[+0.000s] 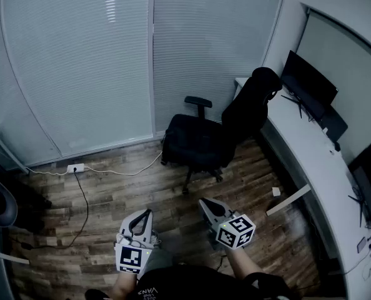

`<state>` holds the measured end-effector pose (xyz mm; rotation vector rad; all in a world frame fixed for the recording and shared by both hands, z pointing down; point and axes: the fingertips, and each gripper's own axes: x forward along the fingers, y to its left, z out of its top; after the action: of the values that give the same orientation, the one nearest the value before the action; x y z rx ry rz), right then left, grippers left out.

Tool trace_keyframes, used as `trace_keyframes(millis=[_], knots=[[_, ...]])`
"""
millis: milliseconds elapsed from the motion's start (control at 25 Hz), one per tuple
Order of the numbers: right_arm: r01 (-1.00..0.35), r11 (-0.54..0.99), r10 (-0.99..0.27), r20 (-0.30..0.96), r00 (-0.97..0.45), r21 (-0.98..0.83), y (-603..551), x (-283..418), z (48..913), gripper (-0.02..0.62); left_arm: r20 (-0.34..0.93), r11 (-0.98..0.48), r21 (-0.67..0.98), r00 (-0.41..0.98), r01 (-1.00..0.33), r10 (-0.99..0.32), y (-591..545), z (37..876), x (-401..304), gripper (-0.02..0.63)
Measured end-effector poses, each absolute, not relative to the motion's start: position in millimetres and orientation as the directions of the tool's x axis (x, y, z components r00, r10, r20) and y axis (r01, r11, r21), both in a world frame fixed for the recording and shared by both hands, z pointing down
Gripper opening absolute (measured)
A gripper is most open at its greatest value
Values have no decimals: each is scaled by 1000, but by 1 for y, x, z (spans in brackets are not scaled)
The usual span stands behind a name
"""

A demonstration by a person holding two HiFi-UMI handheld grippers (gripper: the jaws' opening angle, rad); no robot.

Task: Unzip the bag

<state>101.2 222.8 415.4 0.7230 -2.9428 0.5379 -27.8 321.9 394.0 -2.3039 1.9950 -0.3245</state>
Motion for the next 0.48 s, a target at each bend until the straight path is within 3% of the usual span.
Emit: trace_keyframes(millis=[480], knots=[[-447, 808, -443, 105, -891, -384, 209, 110, 422, 46, 129, -142, -153, 122, -978, -984, 302, 407, -21, 21]])
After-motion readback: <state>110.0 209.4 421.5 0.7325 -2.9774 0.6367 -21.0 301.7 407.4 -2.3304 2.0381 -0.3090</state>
